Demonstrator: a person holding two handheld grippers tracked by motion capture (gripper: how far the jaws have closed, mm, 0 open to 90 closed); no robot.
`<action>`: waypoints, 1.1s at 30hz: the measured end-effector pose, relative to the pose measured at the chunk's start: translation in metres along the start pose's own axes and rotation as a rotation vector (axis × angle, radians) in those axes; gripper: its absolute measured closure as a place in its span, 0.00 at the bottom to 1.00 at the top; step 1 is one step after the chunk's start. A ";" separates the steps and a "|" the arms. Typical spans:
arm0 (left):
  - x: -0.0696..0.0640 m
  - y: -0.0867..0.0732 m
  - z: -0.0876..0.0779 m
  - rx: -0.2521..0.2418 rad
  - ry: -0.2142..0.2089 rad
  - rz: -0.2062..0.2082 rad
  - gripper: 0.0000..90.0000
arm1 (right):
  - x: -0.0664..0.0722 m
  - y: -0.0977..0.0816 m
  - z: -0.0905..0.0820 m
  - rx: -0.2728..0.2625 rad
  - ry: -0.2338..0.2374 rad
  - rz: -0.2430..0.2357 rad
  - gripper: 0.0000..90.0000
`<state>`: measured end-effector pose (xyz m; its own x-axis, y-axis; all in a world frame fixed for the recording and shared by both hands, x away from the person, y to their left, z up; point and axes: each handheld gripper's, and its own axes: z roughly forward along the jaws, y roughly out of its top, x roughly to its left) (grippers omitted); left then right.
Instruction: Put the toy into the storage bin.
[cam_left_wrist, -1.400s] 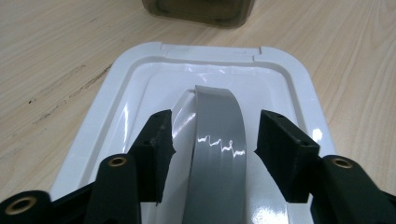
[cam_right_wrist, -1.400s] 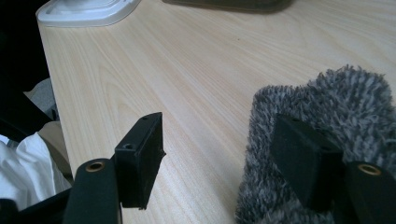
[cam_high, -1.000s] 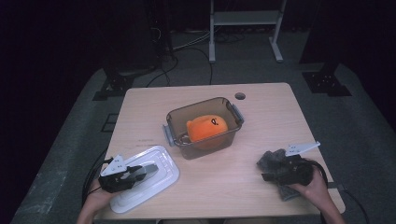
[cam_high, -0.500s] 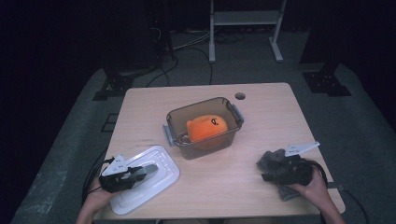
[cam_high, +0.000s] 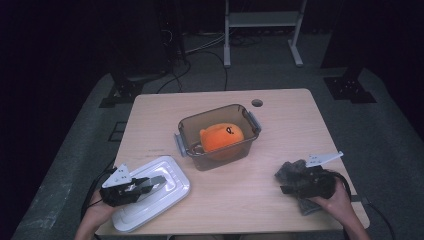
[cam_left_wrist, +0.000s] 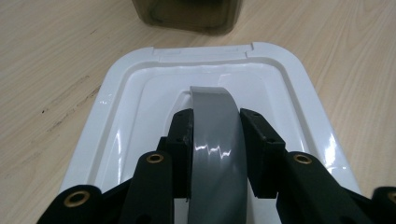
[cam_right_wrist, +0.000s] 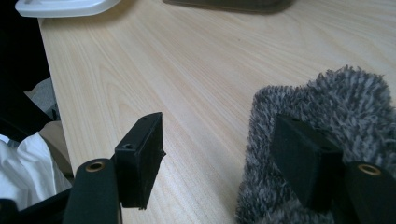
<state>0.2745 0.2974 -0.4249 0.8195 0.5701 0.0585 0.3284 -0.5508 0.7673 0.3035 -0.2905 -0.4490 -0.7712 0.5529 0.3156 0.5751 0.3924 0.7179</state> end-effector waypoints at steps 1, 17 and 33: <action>-0.001 0.001 -0.002 0.001 -0.001 0.001 0.74 | 0.000 0.000 0.000 0.001 0.000 0.000 0.37; 0.005 0.026 -0.041 -0.043 0.000 -0.051 0.74 | 0.000 0.000 0.001 0.004 0.000 0.002 0.37; 0.011 0.055 -0.077 -0.073 0.050 -0.032 0.74 | 0.001 0.000 0.002 0.006 0.000 0.003 0.37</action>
<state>0.2658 0.3201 -0.3327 0.7842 0.6173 0.0638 0.3171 -0.4869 0.8139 0.3038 -0.2888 -0.4496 -0.7693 0.5543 0.3177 0.5792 0.3952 0.7129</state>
